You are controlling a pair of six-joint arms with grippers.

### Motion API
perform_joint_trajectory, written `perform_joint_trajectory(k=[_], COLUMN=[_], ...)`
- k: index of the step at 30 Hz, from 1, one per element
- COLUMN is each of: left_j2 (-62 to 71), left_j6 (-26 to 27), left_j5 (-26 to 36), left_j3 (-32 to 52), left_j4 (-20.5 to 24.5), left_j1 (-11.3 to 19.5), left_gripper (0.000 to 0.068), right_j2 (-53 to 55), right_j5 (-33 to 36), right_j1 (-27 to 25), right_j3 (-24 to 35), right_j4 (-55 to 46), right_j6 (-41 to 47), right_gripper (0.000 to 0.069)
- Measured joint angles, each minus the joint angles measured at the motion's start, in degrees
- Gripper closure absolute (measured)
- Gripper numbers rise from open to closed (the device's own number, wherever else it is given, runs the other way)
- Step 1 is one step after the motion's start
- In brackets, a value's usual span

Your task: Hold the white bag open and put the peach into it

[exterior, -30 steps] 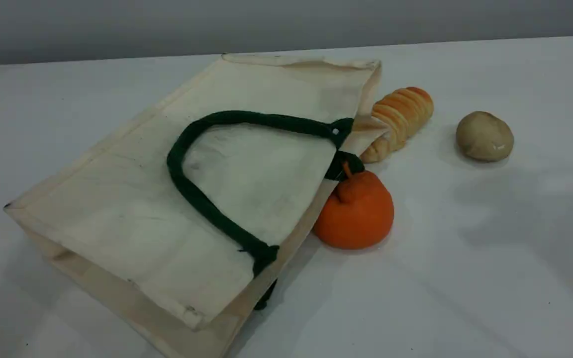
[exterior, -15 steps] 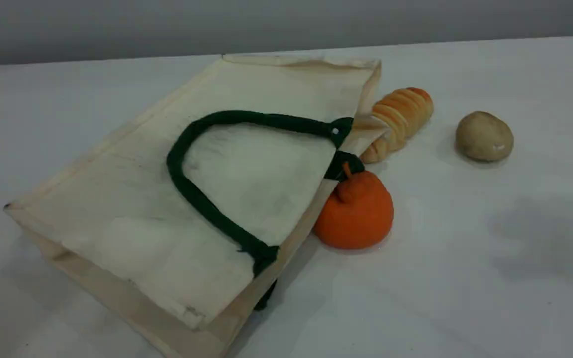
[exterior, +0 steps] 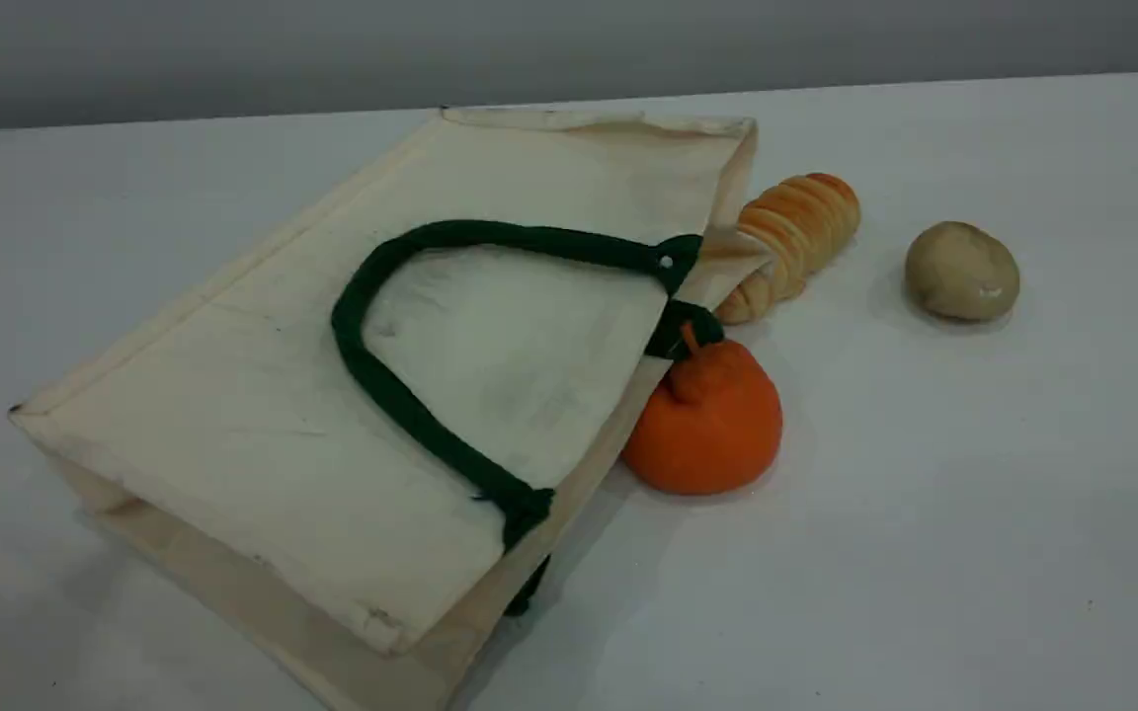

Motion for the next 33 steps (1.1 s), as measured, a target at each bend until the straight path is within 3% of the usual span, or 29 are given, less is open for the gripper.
perform_joint_trajectory(k=[7,14,19,25,33], left_j2=[-15.13,-33.53,-44.61,-51.07,-51.00], left_j6=[1.14,2.62,2.62,3.15,4.45], left_j5=[-0.12,-0.09,-0.09,-0.09,-0.29], left_j3=[9.60,23.34,31.36,39.59,49.34], left_j4=[-0.10,1.15,0.91,-1.03,-5.24], left_j1=[0.00,0.00,0.00,0.00,0.00], left_gripper=[0.0673,0.0673,0.0673,0.0673,0.0673], right_j2=[-8.88,-19.18,-26.28,-35.28,-47.22], right_j5=[8.15,8.20,8.12,8.12,3.45], right_j1=[0.00,0.00,0.00,0.00,0.00], right_j3=[0.00,0.06,1.58,10.31,25.90], right_j4=[0.11,5.43,13.66,21.66,21.51], right_j6=[1.33,2.39,-1.83,-9.00,-11.15], right_gripper=[0.0678,0.0676,0.0675,0.0675,0.0675])
